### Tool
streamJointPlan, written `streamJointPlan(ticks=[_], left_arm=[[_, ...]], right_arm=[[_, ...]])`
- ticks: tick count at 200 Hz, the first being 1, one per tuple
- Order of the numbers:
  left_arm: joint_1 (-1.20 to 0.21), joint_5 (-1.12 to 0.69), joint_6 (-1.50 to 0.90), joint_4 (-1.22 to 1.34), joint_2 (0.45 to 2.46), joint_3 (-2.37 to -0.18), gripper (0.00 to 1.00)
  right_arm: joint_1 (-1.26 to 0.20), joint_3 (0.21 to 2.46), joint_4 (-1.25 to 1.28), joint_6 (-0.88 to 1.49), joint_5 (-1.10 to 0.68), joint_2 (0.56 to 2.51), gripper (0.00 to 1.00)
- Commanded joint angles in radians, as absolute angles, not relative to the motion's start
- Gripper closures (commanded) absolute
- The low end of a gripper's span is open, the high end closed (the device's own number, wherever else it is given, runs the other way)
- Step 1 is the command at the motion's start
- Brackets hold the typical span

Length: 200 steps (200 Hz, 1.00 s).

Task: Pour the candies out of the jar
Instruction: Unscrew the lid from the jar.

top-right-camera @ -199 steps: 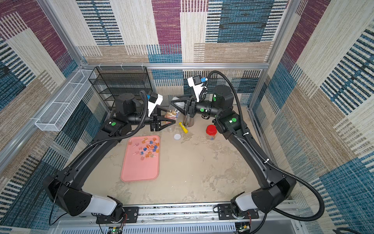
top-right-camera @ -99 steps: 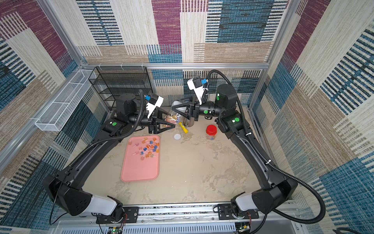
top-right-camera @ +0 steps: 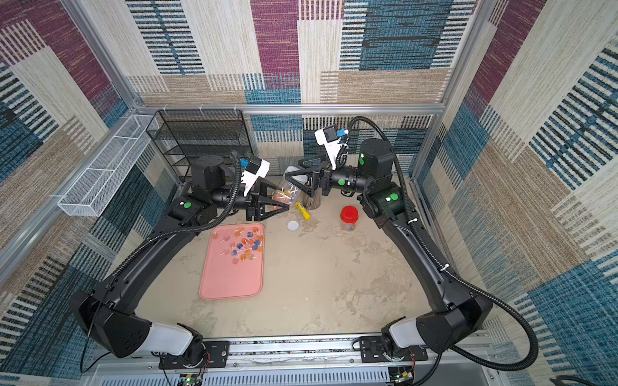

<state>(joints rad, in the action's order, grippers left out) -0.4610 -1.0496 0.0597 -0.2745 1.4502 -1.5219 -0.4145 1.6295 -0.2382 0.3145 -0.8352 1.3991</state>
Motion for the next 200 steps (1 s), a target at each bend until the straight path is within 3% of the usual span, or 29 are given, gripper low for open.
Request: streamJointPlan(ticks=[1, 55, 200], left_arm=[[-0.460, -0.988, 0.096, -0.268, 1.445, -1.512, 1.00], [-0.462, -0.881, 0.101, -0.273, 1.452, -1.499, 1.00], [-0.466, -0.839, 0.120, -0.298, 1.459, -1.493, 1.00]], right_arm=[[-0.414, 1.643, -0.239, 0.333, -0.757, 1.376, 0.00], [-0.416, 1.630, -0.286, 0.385, -0.631, 1.392, 0.00], [-0.454, 1.555, -0.199, 0.459, -0.633, 1.419, 0.11]])
